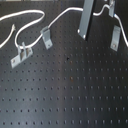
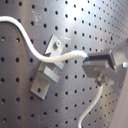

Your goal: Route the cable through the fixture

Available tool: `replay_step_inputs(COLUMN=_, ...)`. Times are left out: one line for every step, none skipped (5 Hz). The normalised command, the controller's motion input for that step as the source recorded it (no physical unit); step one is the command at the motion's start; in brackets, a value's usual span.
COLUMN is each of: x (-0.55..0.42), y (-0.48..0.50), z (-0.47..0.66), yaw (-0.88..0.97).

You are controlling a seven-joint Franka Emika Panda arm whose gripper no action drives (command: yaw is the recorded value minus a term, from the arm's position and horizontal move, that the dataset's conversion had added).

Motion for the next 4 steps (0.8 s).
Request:
replay_step_inputs(x=0.053, y=-0.306, z=0.33, yaw=-0.36)
replay_step_inputs(x=0.000, y=0.000, z=0.00, yaw=-0.26)
replay_step_inputs(x=-0.018, y=0.014, z=0.01, yaw=-0.02)
replay_step_inputs(x=0.005, y=0.008, z=0.31, yaw=-0.44)
